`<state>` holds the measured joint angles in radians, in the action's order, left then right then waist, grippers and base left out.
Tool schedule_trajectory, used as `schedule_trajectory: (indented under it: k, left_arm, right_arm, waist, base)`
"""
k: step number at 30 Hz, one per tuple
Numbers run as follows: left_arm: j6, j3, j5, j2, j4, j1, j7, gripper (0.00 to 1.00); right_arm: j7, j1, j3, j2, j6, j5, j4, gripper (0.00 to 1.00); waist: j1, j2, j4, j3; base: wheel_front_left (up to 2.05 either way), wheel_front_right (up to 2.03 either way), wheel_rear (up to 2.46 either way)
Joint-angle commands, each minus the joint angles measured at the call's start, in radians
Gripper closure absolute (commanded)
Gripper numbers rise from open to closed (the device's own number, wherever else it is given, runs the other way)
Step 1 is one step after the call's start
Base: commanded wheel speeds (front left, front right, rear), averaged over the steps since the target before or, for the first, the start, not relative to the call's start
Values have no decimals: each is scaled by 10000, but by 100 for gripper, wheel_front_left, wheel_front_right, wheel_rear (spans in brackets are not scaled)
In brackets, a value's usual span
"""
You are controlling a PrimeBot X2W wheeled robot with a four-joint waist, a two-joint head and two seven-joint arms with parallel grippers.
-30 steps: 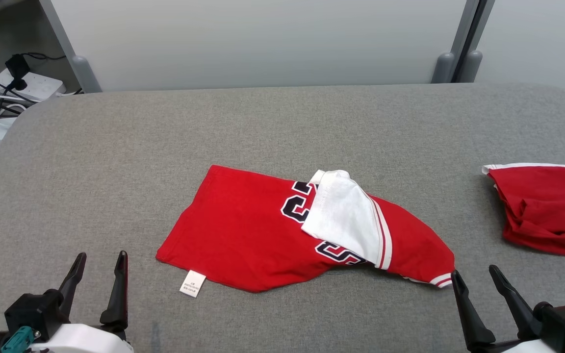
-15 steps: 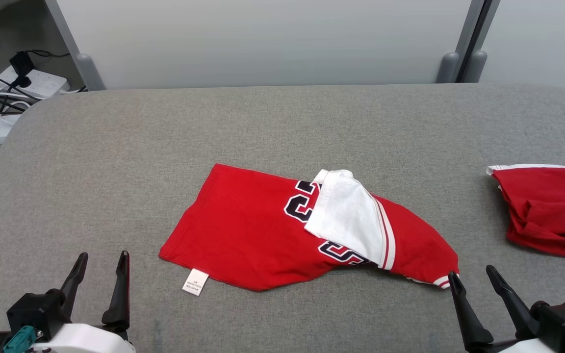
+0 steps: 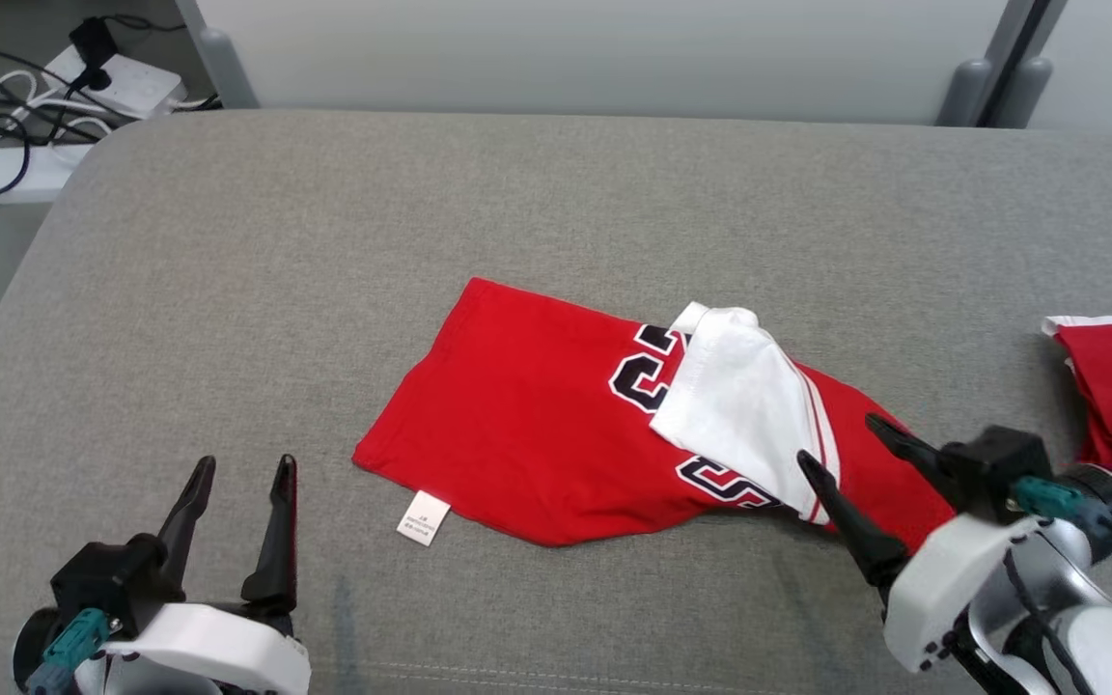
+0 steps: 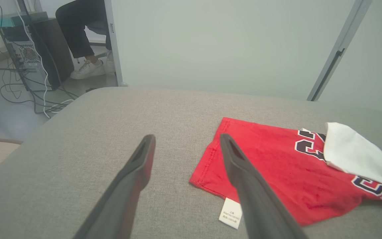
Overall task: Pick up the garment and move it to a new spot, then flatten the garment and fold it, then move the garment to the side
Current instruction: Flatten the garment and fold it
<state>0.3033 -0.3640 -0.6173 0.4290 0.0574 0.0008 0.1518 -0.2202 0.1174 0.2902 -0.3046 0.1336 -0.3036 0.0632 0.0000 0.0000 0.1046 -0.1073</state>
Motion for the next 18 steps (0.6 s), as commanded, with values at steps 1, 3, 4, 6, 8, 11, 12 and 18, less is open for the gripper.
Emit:
schedule_trajectory:
  k: [1, 3, 4, 6, 8, 11, 12, 18]
  left_arm:
    - [-71, 318, 76, 153, 147, -673, 155, 0]
    - [-145, 221, 86, 20, 39, -853, 230, 0]
    - [-186, 176, 89, -51, -22, -947, 275, 0]
    - [-266, 84, 97, -192, -164, -1122, 359, 0]
    - [-338, 5, 100, -342, -323, -1283, 449, 0]
    - [-453, -83, 94, -528, -557, -1455, 576, 0]
    - [-486, -94, 88, -575, -623, -1501, 615, 0]
    - [-706, -114, 91, -772, -1013, -1813, 807, 0]
  right_arm:
    - [-298, 629, 577, -378, -29, -250, 44, 0]
    - [-654, 1302, 1243, -791, -29, -517, -228, 0]
    - [-798, 1603, 1527, -938, -29, -672, -358, 0]
    - [-1070, 2162, 2066, -1237, -29, -928, -644, 0]
    - [-1226, 2608, 2505, -1460, -29, -1213, -939, 0]
    - [-1368, 3144, 3060, -1763, -29, -1482, -1433, 0]
    - [-1402, 3295, 3222, -1828, -29, -1563, -1583, 0]
    - [-1354, 4141, 4073, -2052, -29, -1881, -2380, 0]
  waist:
    - [0, 0, 330, -307]
    - [0, 0, 555, -481]
    - [0, 0, 673, -558]
    - [0, 0, 901, -696]
    - [0, 0, 1130, -807]
    - [0, 0, 1419, -958]
    - [0, 0, 1487, -1022]
    - [0, 0, 1770, -1355]
  base:
    - [0, 0, 0]
    - [0, 0, 0]
    - [0, 0, 0]
    - [0, 0, 0]
    - [0, 0, 0]
    - [0, 0, 0]
    - [0, 0, 0]
    - [0, 0, 0]
